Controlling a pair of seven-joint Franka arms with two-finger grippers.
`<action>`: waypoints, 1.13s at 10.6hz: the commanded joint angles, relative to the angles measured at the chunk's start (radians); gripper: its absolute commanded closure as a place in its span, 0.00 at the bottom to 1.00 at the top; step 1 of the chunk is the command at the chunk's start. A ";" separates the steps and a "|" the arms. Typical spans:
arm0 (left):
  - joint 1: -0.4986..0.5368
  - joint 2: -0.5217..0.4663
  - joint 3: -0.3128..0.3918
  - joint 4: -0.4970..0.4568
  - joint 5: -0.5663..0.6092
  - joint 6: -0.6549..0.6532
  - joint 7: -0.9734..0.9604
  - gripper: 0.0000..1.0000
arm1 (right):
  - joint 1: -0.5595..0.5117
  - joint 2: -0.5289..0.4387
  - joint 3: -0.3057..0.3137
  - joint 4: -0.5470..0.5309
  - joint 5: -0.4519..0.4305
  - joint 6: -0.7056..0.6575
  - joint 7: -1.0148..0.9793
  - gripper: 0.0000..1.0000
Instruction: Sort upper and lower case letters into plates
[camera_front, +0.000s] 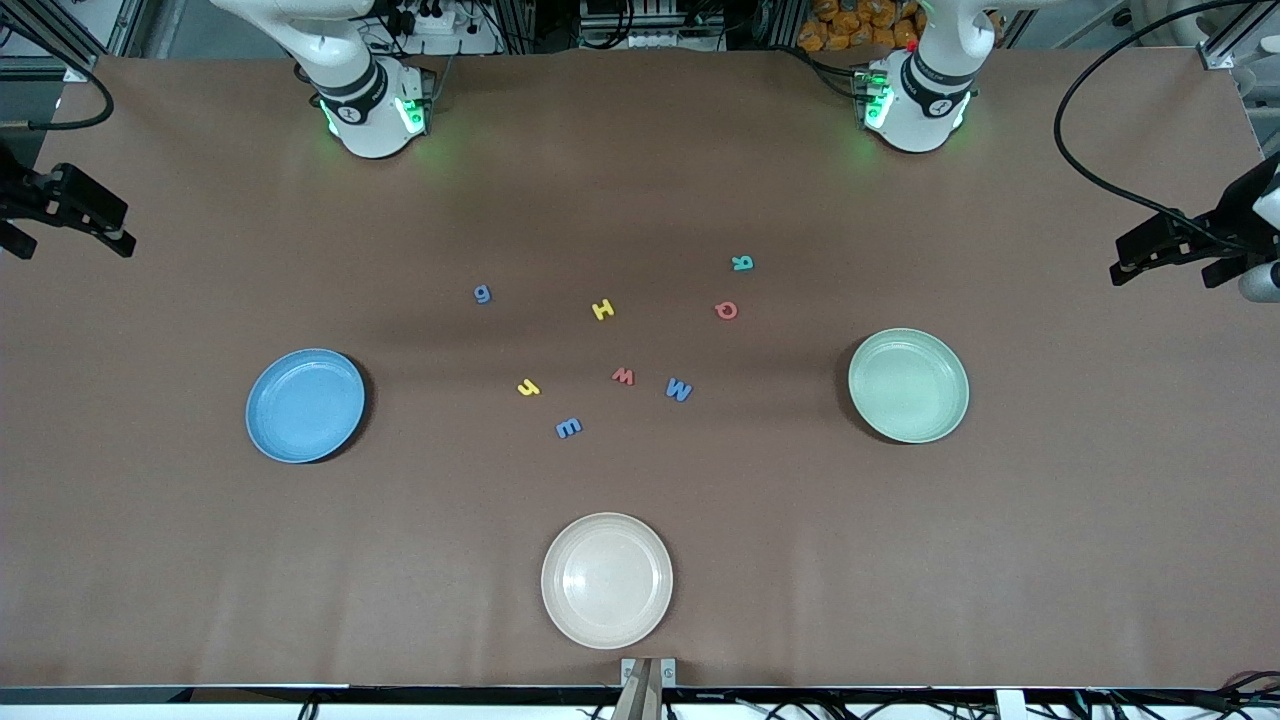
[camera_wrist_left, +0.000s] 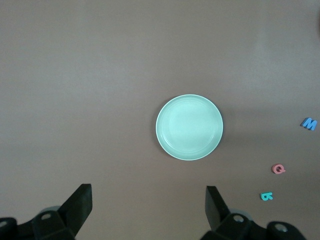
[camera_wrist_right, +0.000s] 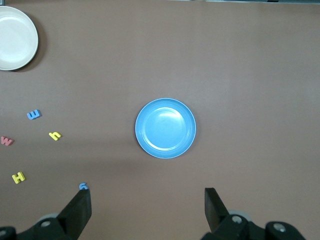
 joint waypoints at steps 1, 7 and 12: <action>0.016 0.000 -0.010 0.013 -0.021 -0.017 0.015 0.00 | -0.013 -0.003 0.006 0.001 0.019 -0.006 -0.011 0.00; -0.050 0.058 -0.078 0.004 -0.040 -0.016 -0.157 0.00 | -0.013 0.000 0.006 -0.008 0.019 -0.003 -0.011 0.00; -0.136 0.218 -0.204 0.005 -0.073 0.073 -0.487 0.00 | -0.040 0.049 0.006 -0.026 0.019 0.017 -0.013 0.00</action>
